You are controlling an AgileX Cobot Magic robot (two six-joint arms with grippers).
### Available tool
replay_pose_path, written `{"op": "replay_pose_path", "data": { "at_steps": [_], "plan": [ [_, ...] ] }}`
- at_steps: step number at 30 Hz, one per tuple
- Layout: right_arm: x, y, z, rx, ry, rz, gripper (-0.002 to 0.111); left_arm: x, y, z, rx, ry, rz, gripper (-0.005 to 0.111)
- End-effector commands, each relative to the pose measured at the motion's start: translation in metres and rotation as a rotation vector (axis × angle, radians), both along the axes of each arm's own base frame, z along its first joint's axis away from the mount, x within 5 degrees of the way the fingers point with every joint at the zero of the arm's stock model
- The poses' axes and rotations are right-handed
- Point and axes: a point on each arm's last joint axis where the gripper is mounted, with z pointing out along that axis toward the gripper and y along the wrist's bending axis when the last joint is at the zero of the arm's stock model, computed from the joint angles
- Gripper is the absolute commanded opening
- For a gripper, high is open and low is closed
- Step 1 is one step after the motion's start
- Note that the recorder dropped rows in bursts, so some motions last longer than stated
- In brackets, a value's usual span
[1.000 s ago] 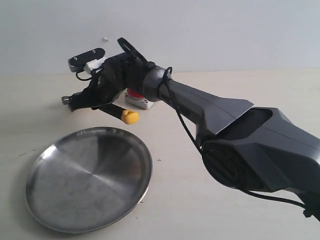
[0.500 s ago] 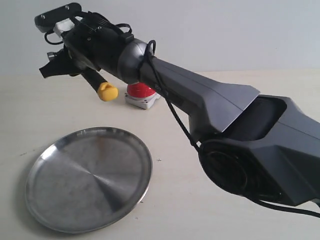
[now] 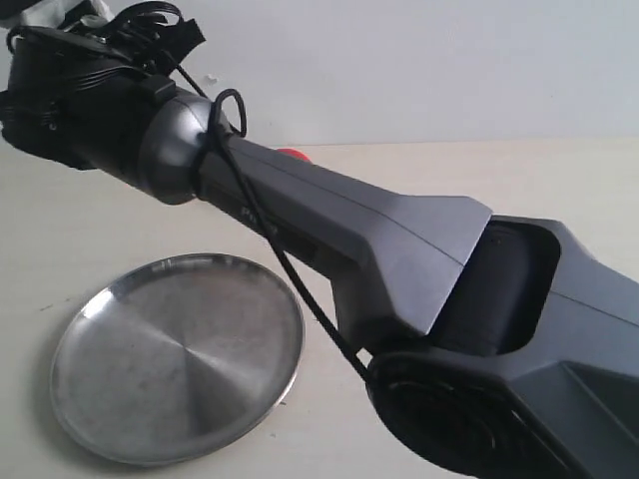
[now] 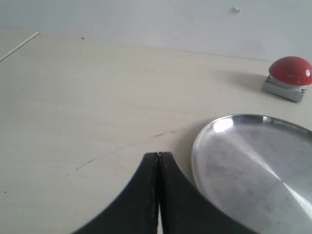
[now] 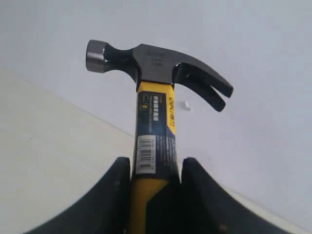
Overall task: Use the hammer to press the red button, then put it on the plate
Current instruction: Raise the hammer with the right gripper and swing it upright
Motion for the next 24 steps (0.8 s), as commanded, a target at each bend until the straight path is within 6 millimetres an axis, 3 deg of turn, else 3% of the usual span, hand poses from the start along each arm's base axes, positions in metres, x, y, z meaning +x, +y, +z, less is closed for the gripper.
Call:
{"op": "replay_pose_path", "data": {
  "at_steps": [1, 16, 24],
  "plan": [
    [-0.015, 0.006, 0.026, 0.006, -0.086, 0.043, 0.000, 0.000, 0.000, 0.001, 0.003, -0.012, -0.004, 0.000],
    [-0.019, -0.008, 0.041, -0.059, 0.153, 0.181, 0.000, 0.000, 0.000, 0.001, 0.003, -0.012, -0.004, 0.000],
    [-0.030, -0.035, 0.084, -0.095, 0.225, 0.225, 0.000, 0.000, 0.000, 0.001, 0.003, -0.012, -0.004, 0.000]
  ]
}}
